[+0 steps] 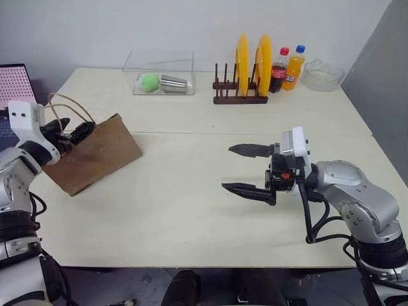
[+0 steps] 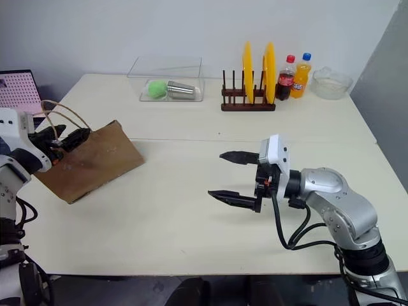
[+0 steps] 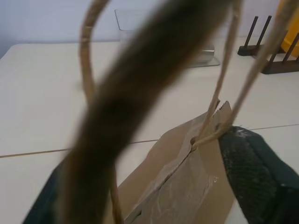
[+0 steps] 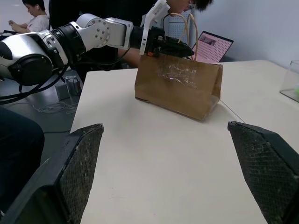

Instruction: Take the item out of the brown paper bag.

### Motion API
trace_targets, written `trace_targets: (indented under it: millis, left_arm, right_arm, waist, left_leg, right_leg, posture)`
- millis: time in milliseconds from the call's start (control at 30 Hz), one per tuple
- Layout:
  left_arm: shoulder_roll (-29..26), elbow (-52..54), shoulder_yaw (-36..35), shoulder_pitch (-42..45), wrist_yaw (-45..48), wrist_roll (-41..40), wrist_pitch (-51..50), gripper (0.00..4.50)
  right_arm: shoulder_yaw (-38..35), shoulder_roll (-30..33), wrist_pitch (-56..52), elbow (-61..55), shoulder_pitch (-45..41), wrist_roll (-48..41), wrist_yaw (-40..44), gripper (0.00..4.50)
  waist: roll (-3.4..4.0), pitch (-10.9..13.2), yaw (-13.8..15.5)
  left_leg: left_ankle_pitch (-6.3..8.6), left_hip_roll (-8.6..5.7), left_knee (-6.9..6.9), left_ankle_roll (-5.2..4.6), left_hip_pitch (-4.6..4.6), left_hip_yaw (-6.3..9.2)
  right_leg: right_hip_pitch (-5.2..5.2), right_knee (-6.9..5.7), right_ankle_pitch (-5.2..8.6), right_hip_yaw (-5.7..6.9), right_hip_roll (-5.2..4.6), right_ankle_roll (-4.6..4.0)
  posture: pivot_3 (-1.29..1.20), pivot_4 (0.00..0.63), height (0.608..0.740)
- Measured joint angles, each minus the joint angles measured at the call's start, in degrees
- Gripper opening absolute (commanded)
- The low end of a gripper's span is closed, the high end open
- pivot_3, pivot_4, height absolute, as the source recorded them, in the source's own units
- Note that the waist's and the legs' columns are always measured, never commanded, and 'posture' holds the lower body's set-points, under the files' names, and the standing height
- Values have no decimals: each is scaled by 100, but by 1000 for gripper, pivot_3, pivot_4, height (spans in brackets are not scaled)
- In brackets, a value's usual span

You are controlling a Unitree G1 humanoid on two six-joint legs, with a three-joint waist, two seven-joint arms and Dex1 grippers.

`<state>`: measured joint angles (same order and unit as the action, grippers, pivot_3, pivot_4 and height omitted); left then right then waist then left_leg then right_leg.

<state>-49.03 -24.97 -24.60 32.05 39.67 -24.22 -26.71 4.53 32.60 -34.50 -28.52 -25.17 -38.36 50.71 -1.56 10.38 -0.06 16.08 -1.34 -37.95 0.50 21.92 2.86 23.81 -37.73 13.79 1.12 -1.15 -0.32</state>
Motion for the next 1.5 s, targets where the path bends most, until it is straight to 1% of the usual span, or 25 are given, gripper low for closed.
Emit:
trace_targets:
  millis: [267,500,600,700,767,933,1033,1200,1267,1367,1500]
  left_arm:
    - [0,3,21,182,98,-24,11,65]
    - [131,790,23,183,100,-314,-454,26]
    - [184,1110,143,215,127,-431,-638,26]
    - [311,1370,420,403,266,-514,-817,26]
    - [461,1426,708,677,416,-525,-886,26]
    - [879,1283,1357,1336,787,-480,-869,26]
    - [1212,696,1865,1958,1205,-282,-619,26]
    - [1686,-414,2394,2810,1866,95,-27,26]
    - [1882,-955,2566,3160,2139,304,314,26]
    - [2191,-2045,2780,3761,2471,693,966,26]
    - [2488,-3040,2928,4207,2781,1095,1677,26]
  right_arm:
    - [0,22,6,0,1,9,-2,4500]
    - [0,39,24,0,2,17,-9,4500]
    - [-1,62,28,0,5,67,-32,4500]
    - [-41,86,28,-15,62,111,-113,4500]
    - [-117,158,28,-64,248,133,-218,4500]
    - [-244,314,26,-222,650,276,-484,4500]
    - [-449,475,4,-416,1031,348,-690,4500]
    - [-783,566,-197,-803,1531,312,-997,4500]
    - [-900,578,-341,-993,1670,281,-1180,4500]
    - [-1074,582,-589,-1271,1941,164,-1479,4500]
    - [-1148,573,-794,-1576,2107,80,-1764,4500]
  waist:
    - [0,0,-3]
    - [-9,5,3]
    - [-9,5,2]
    - [-10,6,13]
    - [-12,6,39]
    - [-13,7,27]
    - [-15,8,46]
    - [-16,9,13]
    - [-16,9,-12]
    - [-18,10,5]
    - [-19,10,-21]
  left_leg:
    - [0,0,-1,0,0,-1]
    - [0,-1,-3,0,4,0]
    - [-1,-1,-3,1,4,0]
    - [-1,-2,-3,1,5,0]
    - [-1,-5,-5,2,6,0]
    - [-2,-6,-6,3,7,-5]
    - [-2,-8,-7,3,8,-5]
    - [-3,-8,-10,2,8,-12]
    - [-2,-8,-10,2,8,-18]
    - [-3,-8,-11,1,12,-17]
    - [-2,-8,-11,-2,14,-32]
  right_leg:
    - [0,-3,0,-1,0,0]
    - [0,-2,-1,-1,0,0]
    - [0,-2,-1,0,0,0]
    - [0,-3,-1,0,0,0]
    - [-1,-3,-1,0,0,0]
    - [2,-8,-1,-3,1,1]
    - [2,-11,0,-1,1,2]
    - [4,-14,10,-6,3,20]
    - [11,-21,15,-15,4,27]
    - [13,-25,16,-11,6,29]
    - [22,-27,16,-23,7,31]
  posture:
    - [0,150,740]
    - [0,150,740]
    - [0,150,740]
    - [0,150,740]
    - [0,150,740]
    - [0,150,740]
    - [0,150,740]
    - [0,150,740]
    - [0,150,740]
    - [0,150,740]
    - [0,150,740]
